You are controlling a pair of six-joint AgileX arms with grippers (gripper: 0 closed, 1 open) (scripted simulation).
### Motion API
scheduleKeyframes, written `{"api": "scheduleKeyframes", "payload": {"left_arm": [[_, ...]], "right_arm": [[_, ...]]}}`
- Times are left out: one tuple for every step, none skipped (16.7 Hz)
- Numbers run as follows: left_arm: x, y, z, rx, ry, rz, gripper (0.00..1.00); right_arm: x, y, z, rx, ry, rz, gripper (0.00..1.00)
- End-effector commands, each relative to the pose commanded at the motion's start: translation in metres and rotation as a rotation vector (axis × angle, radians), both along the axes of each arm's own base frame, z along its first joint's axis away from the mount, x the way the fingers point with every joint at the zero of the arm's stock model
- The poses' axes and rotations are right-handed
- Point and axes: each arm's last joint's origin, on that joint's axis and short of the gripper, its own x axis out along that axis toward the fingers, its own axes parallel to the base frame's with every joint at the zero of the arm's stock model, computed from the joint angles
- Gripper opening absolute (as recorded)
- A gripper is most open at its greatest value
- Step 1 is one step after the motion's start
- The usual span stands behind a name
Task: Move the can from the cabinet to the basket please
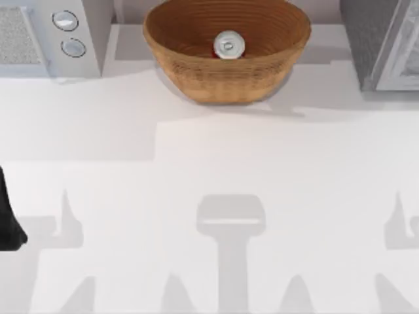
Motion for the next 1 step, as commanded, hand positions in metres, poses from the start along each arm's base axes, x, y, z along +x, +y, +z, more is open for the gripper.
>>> {"api": "scheduleKeyframes", "payload": {"left_arm": [[0.0000, 0.0000, 0.0000, 0.000, 0.000, 0.000, 1.00]], "right_arm": [[0.0000, 0.0000, 0.0000, 0.000, 0.000, 0.000, 1.00]]}}
